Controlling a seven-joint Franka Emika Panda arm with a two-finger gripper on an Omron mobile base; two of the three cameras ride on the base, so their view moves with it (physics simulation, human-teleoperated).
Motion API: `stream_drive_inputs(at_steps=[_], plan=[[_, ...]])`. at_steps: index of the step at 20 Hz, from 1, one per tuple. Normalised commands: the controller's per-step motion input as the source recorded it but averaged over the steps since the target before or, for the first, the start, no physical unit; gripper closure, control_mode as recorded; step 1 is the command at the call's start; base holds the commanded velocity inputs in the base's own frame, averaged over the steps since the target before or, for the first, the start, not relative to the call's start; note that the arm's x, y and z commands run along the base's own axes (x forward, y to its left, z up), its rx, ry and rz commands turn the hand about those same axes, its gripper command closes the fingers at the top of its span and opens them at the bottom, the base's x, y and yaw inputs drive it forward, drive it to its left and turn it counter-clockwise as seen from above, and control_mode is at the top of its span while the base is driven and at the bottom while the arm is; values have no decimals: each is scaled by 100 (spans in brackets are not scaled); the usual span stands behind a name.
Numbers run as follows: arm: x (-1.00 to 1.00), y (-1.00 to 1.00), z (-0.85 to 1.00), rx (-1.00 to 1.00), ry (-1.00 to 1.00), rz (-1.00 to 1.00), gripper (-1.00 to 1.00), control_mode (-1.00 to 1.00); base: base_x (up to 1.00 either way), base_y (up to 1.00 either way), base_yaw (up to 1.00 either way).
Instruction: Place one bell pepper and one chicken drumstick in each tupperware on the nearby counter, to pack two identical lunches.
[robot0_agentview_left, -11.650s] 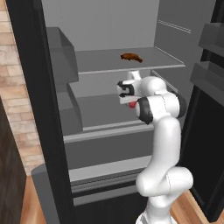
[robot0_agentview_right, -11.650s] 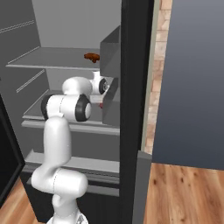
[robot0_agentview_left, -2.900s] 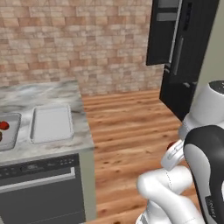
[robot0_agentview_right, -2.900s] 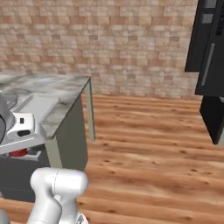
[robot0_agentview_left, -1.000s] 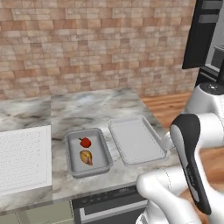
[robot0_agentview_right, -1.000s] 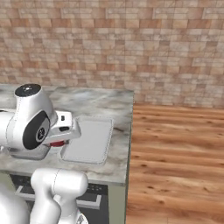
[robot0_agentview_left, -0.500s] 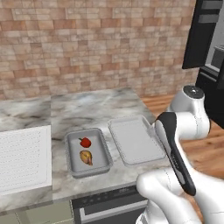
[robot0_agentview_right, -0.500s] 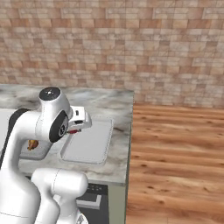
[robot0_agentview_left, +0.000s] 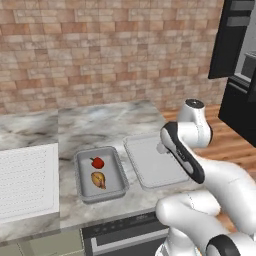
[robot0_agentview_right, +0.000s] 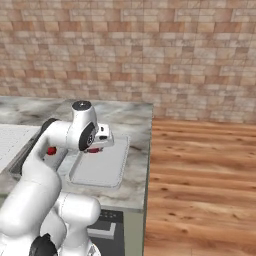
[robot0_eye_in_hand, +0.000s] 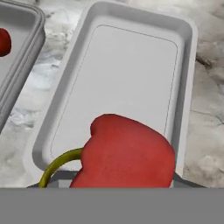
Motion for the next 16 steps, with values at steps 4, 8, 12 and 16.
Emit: stream_drive_inputs(at_steps=[4,8,12,16], plan=[[85,7,-57,0,9,0,100,-100,0,0,0],[74,7,-49,0,1,0,100,-100,0,0,0],[60,3,-50,0,0,0,100,-100,0,0,0],[40,0,-58,0,0,0,100,-100,0,0,0]])
